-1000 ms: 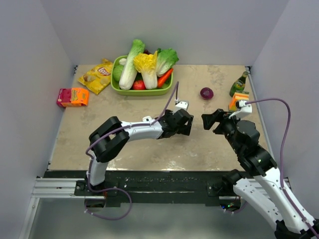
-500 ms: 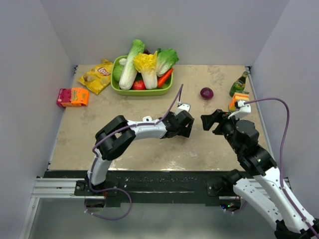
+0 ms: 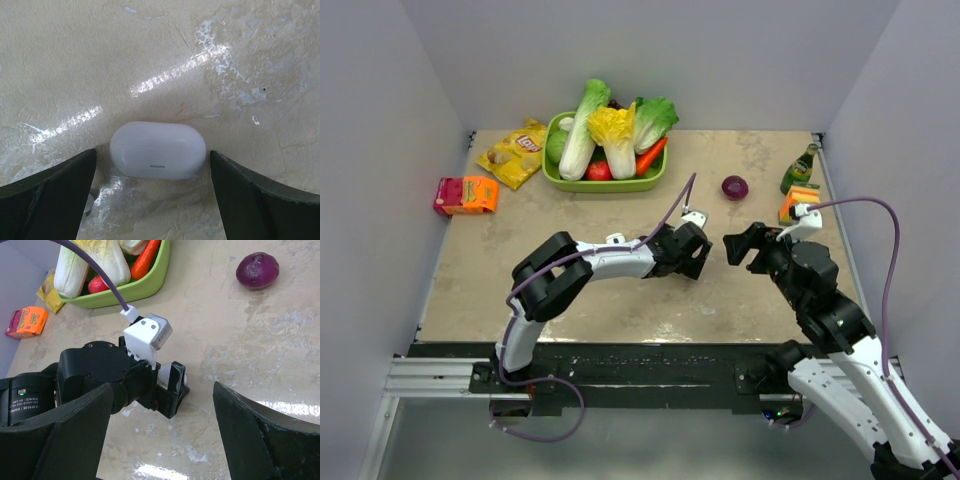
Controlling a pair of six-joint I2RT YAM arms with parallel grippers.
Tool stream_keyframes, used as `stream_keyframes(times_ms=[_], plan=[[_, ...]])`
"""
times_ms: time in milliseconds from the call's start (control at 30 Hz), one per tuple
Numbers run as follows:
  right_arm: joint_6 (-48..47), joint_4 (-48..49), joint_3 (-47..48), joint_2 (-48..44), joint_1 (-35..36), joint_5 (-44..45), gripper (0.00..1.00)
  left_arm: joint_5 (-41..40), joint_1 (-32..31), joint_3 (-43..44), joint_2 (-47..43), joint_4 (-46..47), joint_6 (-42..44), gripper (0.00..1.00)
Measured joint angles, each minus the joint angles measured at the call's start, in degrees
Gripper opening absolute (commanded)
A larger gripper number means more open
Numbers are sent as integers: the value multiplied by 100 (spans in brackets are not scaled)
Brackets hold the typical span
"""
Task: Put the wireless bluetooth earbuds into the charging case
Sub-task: Pick up the charging case at the center of the board.
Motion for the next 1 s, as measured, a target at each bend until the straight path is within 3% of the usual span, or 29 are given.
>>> stream_keyframes(times_ms=[400, 1000], plan=[[9, -61, 0, -59, 0, 2, 85, 315, 74, -20, -4, 55, 492, 87], [24, -72, -76, -63, 0, 7, 85, 219, 74, -22, -2, 46, 476, 88]])
